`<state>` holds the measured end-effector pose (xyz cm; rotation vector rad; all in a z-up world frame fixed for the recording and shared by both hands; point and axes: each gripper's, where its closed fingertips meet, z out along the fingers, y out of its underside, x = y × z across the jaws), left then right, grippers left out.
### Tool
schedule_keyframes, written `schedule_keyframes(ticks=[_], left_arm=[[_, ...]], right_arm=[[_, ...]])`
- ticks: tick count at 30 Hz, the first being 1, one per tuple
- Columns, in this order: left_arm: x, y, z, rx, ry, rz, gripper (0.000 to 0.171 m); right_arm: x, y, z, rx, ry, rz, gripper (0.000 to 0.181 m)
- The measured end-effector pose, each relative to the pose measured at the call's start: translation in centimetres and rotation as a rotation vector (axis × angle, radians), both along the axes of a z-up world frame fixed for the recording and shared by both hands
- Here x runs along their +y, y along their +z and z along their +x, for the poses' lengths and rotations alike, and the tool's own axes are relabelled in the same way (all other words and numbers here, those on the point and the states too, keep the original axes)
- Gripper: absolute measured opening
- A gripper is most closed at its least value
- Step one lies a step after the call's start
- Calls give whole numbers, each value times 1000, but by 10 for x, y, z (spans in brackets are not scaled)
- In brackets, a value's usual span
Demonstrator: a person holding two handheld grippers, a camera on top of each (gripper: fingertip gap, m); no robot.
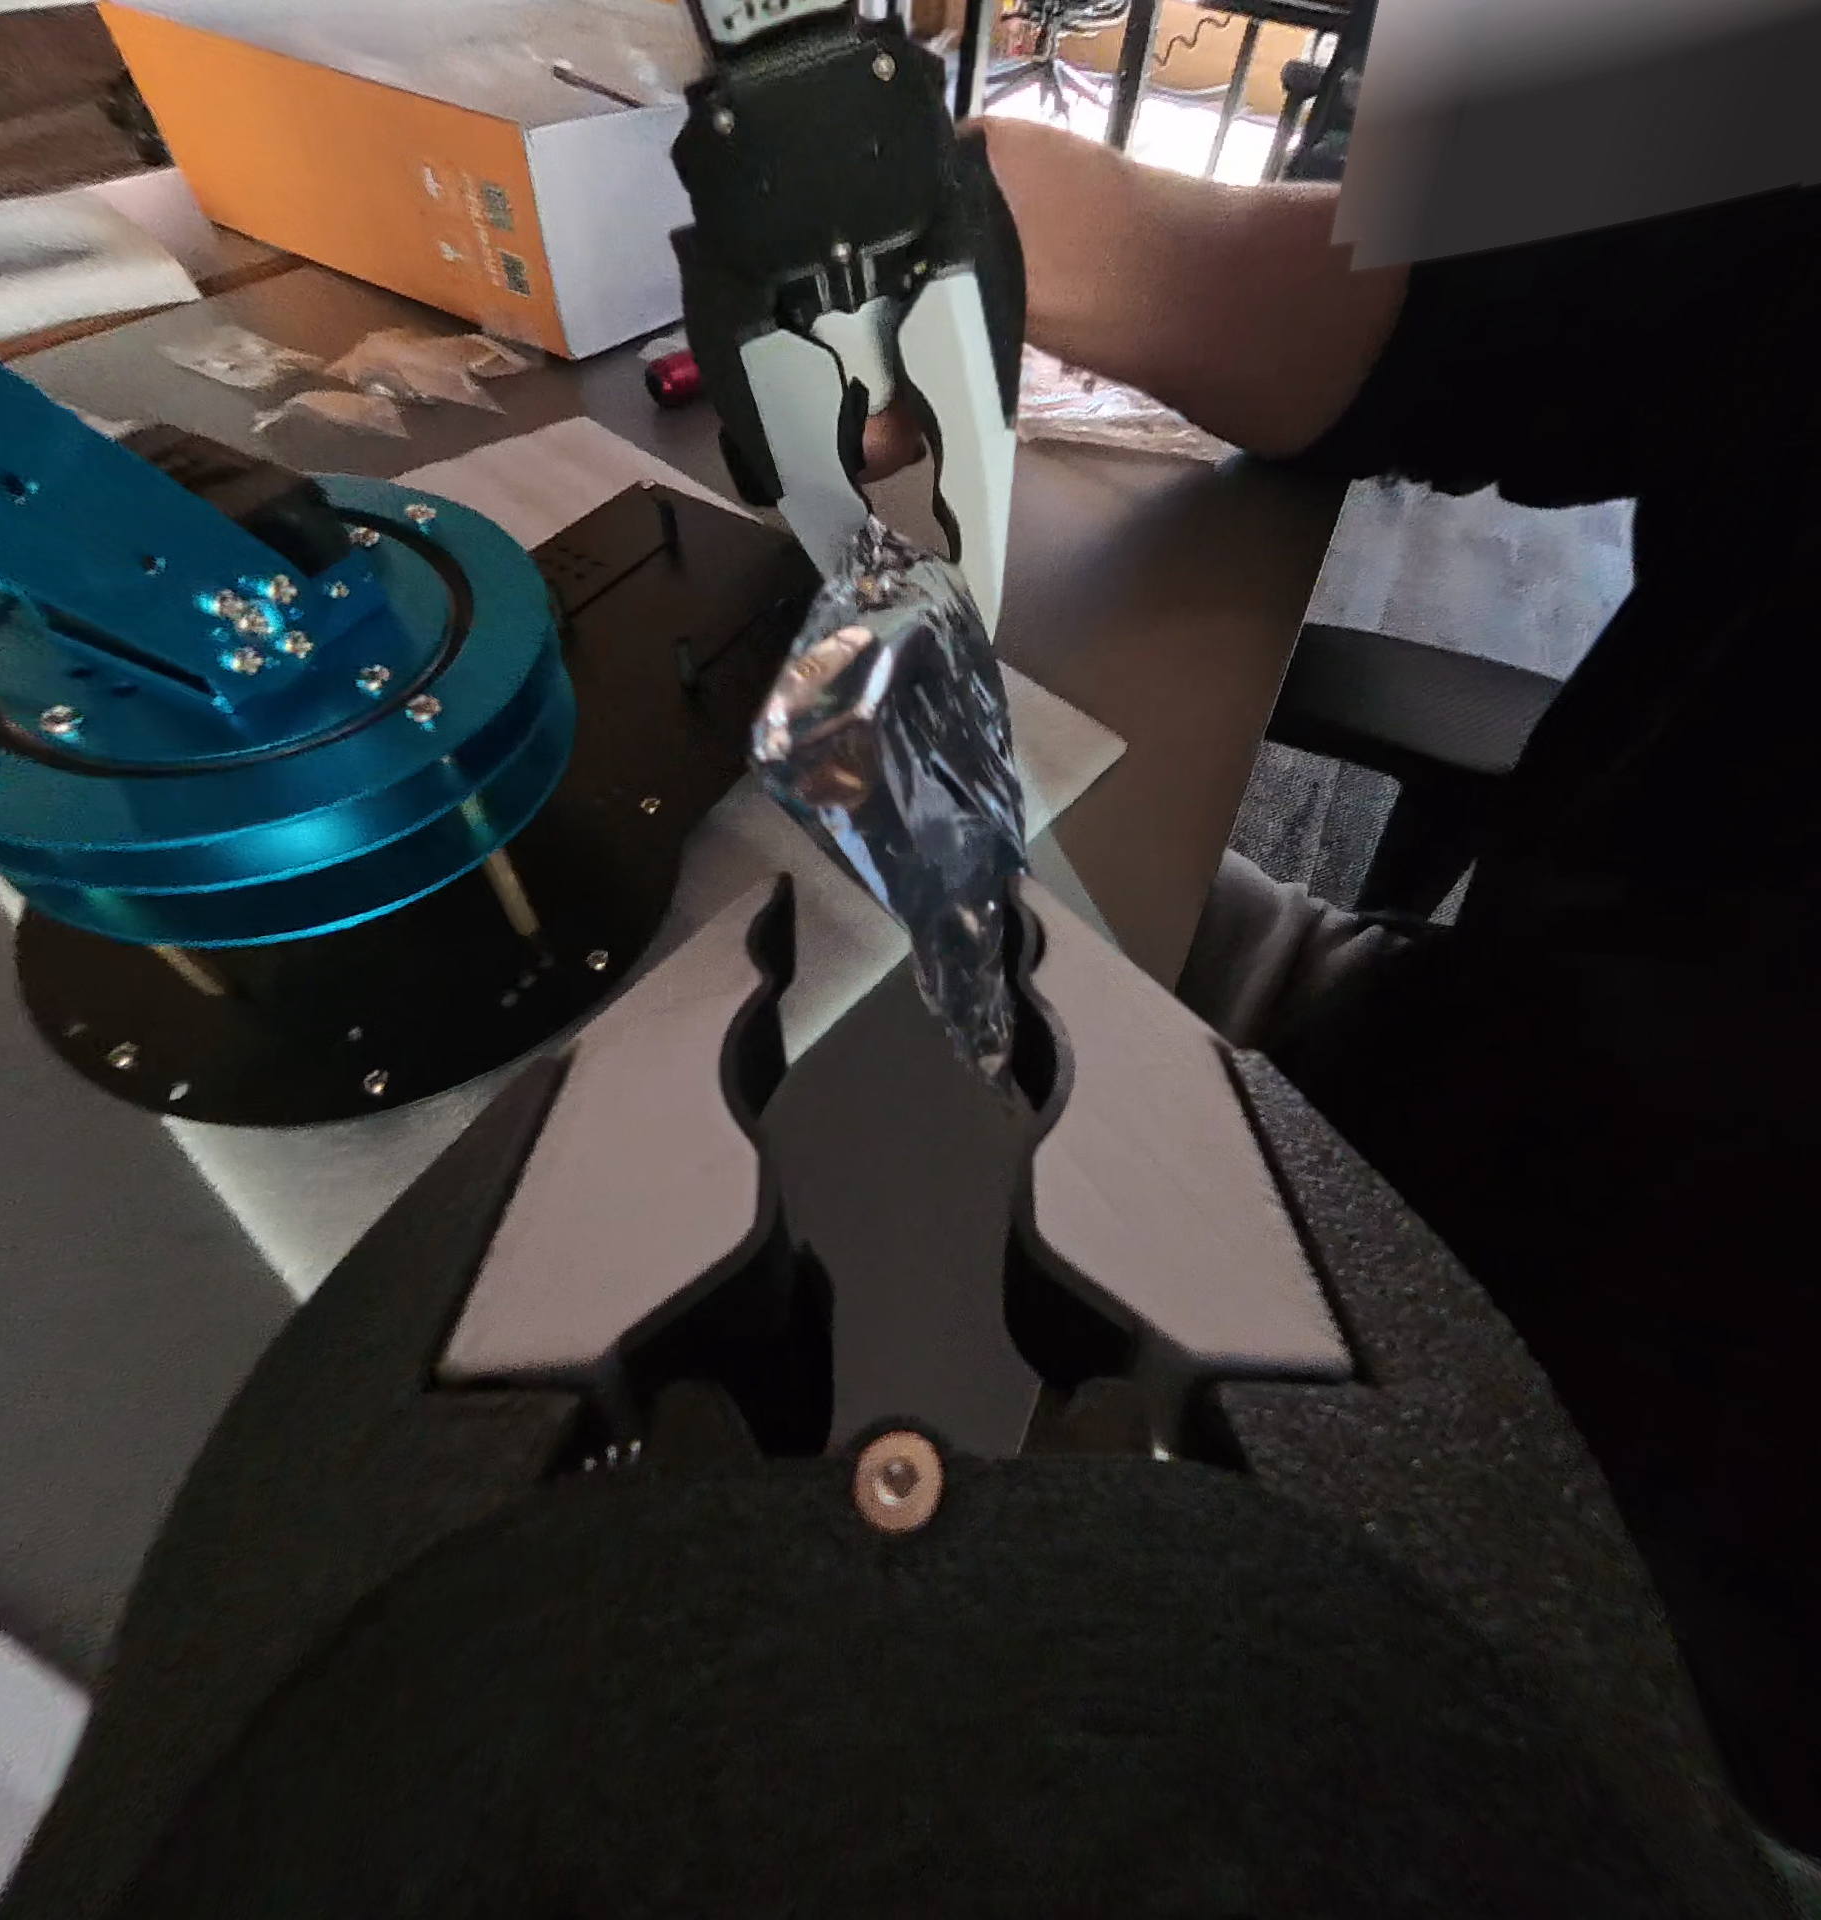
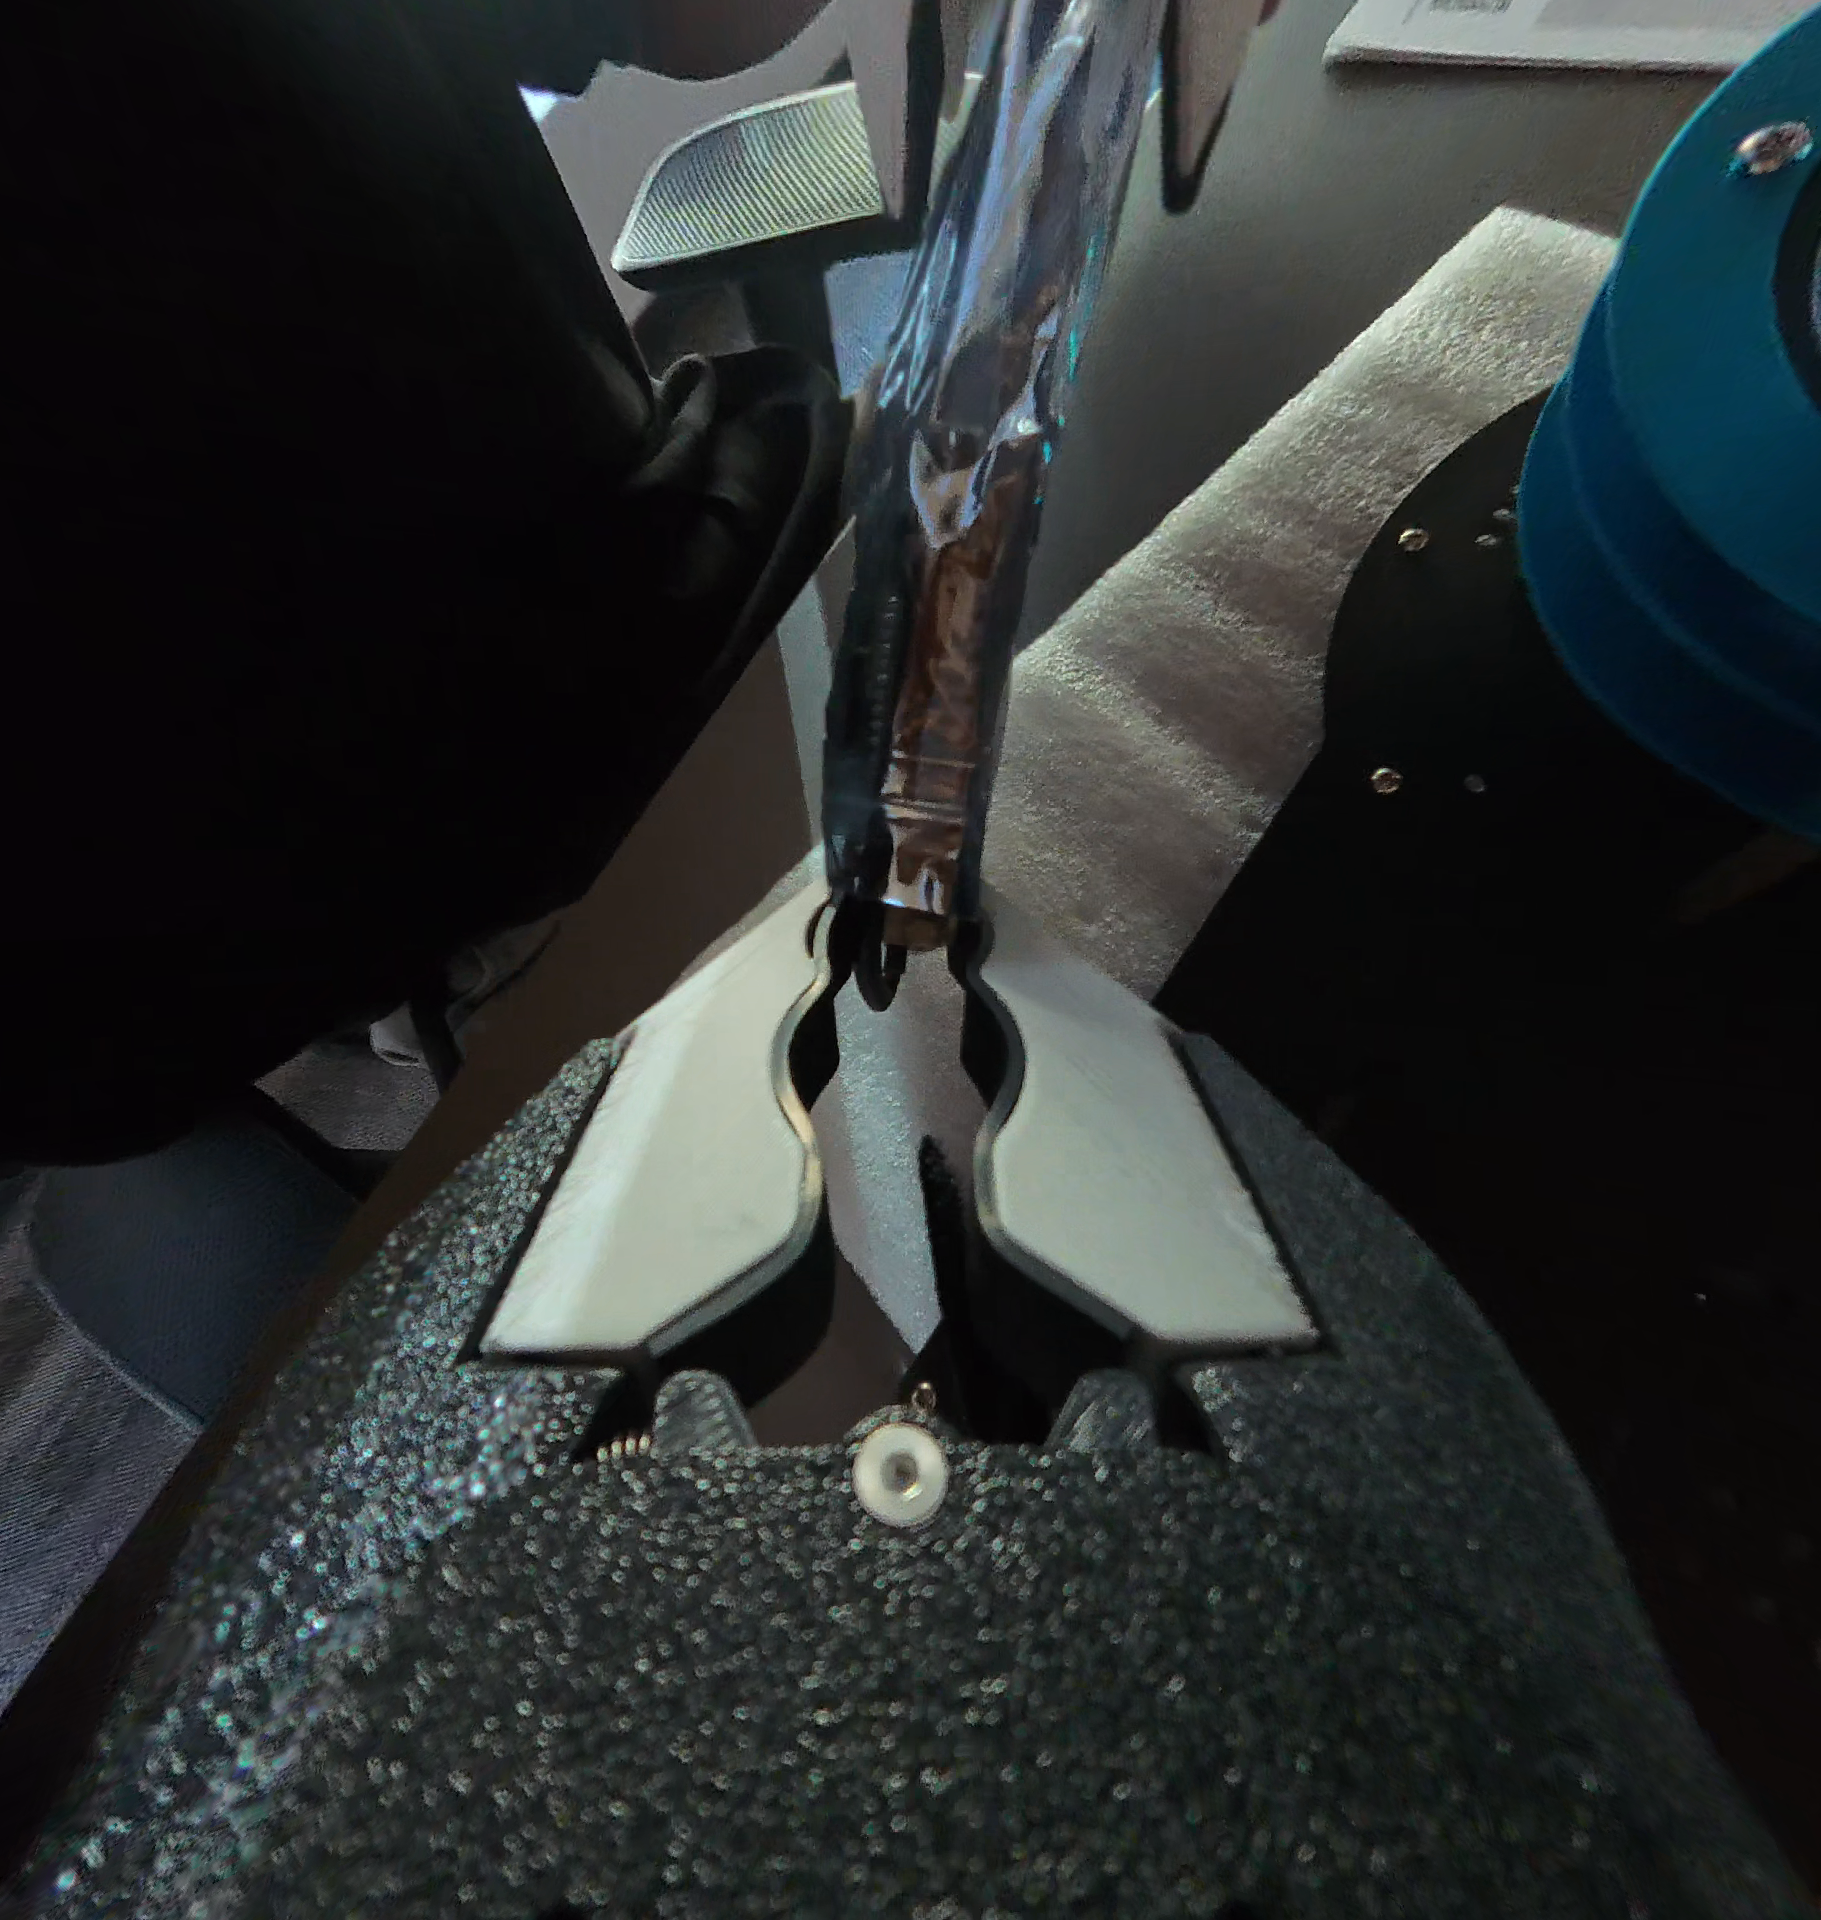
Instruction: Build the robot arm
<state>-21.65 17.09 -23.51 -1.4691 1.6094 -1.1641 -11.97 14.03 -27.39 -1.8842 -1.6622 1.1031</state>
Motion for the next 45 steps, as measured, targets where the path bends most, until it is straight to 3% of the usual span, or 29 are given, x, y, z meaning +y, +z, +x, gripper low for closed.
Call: schedule_keyframes(ticks=[3, 10, 14, 24, 26, 27, 33, 40, 45], left_arm=[[-4, 2, 5, -12, -42, 1, 0], [-6, 0, 5, -62, -39, -18, 0], [-5, -17, 0, -6, -19, -8, 0], [2, -15, -2, -1, 19, -42, 2], [9, -15, -2, 21, 45, -50, 37], [12, -12, -1, 20, 55, -62, 44], [9, 4, 11, -28, -10, -98, 0], [0, 6, 3, -95, -25, -100, 0], [12, -1, -18, -110, 49, -134, 0]], right_arm=[[-1, -2, 7, -51, -18, 25, 16], [-1, 9, 14, 17, -58, 28, 15], [1, 7, 24, -20, -75, 48, 15], [3, 3, 24, -7, -87, 0, 15], [4, 2, 25, -17, -95, -2, 15], [3, 3, 25, -16, -93, 0, 15], [2, 3, 27, -19, -99, 7, 15], [2, 16, 25, 74, -91, -3, 15], [7, 10, 40, 56, -124, -12, 14]])
